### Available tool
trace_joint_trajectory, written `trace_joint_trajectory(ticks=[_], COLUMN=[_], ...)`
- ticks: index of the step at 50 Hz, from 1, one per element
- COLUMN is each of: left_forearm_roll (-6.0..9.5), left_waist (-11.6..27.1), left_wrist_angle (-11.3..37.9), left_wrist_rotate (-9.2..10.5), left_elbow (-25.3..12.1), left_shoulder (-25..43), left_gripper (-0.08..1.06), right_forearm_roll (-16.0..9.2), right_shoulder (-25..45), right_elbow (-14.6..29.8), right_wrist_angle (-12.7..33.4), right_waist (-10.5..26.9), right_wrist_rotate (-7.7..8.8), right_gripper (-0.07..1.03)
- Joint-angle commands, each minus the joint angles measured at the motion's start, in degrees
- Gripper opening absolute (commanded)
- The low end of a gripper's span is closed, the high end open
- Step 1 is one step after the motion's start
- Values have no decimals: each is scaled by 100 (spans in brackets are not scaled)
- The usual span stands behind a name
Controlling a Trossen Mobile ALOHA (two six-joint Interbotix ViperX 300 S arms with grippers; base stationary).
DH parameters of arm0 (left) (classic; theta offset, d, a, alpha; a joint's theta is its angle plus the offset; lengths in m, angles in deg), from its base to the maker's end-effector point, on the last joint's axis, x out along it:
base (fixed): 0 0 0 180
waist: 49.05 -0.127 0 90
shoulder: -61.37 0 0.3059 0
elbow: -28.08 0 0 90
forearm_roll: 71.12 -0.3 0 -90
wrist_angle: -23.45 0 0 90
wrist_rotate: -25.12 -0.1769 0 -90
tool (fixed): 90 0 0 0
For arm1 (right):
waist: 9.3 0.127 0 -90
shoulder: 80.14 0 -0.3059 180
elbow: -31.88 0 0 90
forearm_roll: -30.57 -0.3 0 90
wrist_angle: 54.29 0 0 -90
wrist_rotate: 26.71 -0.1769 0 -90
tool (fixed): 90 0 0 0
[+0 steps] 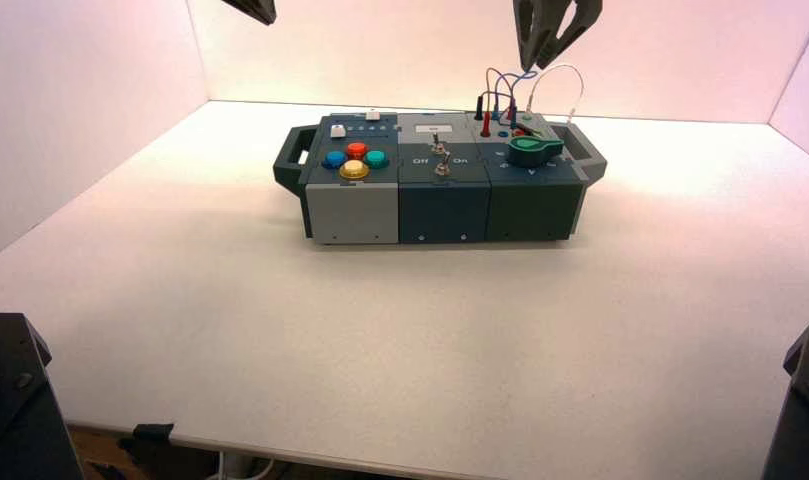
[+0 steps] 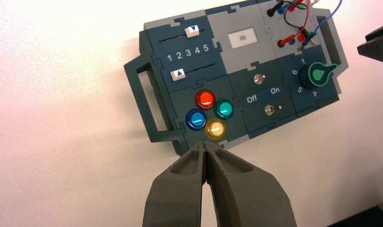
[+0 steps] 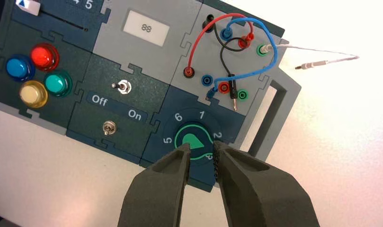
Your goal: Close left gripper.
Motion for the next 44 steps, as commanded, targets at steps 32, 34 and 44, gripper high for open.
trace_joint_trajectory(ticks=[32,34,44], left_forearm_roll=[0,0,0], left_waist=[-26,-26,-26], left_wrist_angle=[-53,-53,-26], left_wrist_rotate=[-26,-35,-35], left_elbow=[-88,-79,-62], left_shoulder=[-35,-35,-62], left_gripper=[-3,-3,-3], right_forearm_roll=[-9,-18,-9], right_shoulder=[-220,-220,-220], right_elbow=[70,53,35], right_wrist_angle=[-18,-18,-44], right_waist=[35,26,26], right_wrist_rotate=[-26,-26,-26], right_gripper=[28,28,28])
